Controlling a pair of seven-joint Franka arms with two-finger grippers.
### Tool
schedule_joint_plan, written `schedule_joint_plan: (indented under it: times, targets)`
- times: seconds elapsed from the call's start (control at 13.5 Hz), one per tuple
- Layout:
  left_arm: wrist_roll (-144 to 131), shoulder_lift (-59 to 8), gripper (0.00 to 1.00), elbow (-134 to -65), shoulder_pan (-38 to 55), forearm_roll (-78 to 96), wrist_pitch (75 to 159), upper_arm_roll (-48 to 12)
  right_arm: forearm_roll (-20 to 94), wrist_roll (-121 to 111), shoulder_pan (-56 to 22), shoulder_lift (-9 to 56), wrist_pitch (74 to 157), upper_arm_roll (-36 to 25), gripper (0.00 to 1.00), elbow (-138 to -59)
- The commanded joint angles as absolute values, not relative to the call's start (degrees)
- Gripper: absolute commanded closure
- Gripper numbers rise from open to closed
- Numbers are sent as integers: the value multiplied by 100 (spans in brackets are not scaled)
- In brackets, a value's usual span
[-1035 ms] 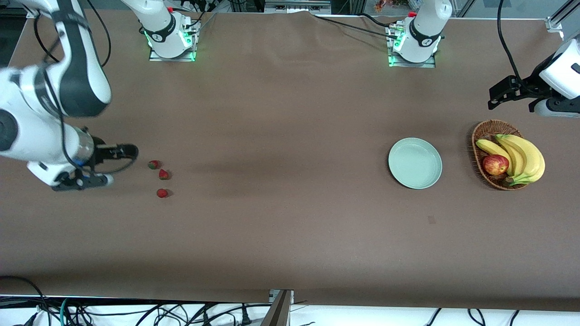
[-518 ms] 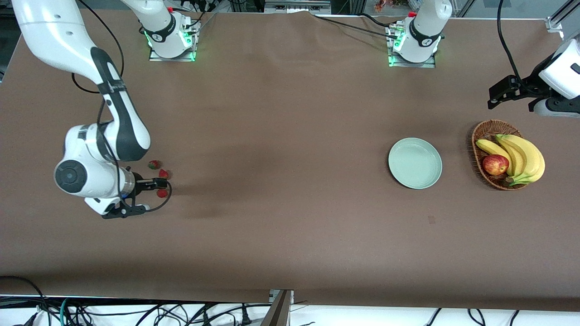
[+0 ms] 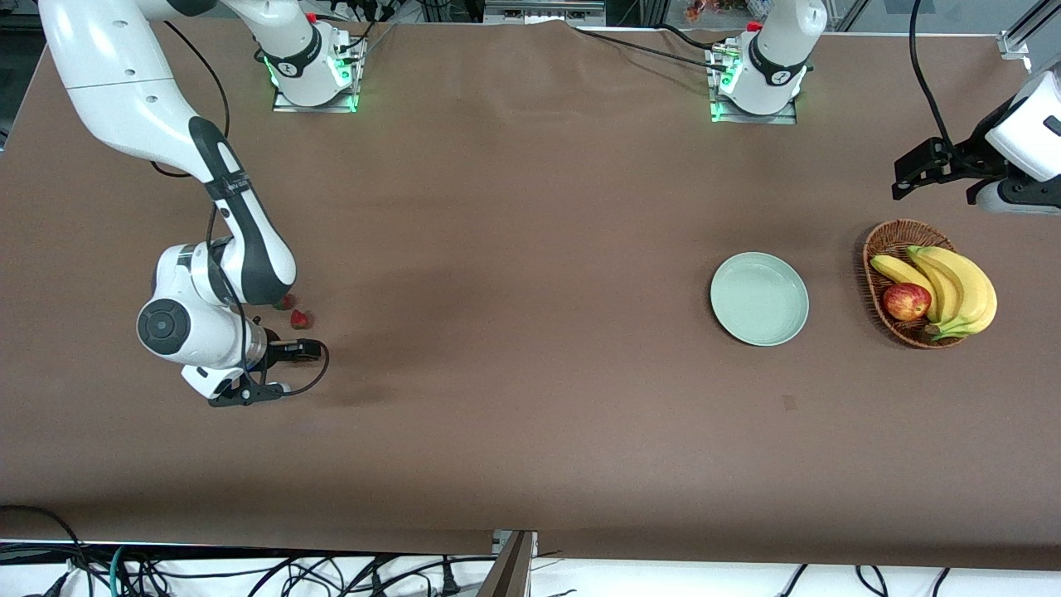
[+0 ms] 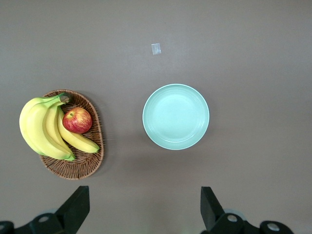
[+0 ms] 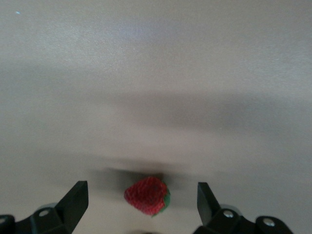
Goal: Collect all strawberries into plate
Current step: 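Grasp one strawberry with the right gripper and carry it toward the plate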
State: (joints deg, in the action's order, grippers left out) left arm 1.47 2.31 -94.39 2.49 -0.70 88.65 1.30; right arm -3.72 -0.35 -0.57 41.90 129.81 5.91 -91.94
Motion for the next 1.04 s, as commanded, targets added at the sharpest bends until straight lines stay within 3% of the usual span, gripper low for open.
schedule_joint_plan:
  times: [0.0,0.37,0.52,0.74,0.96]
  targets:
    - [141,281,0,-9439,158,35,8798,62,-308,-70,-35,4192,13131,607,21,-9281]
    - [141,281,0,-9439,167,35,8798,62,-316,-114,-26,4184,13096,606,94,-9308]
    - [149,281,0,-9439,167,26,8798,62,-334,-123,-70,4114,12956,624,99,-9211]
    - [149,281,0,-9439,167,26,8798,62,-299,113,-525,3877,11878,869,99,-8668]
    - [149,281,0,-9439,167,26,8798,62,-264,2189,-1456,3902,11619,1036,99,-8289]
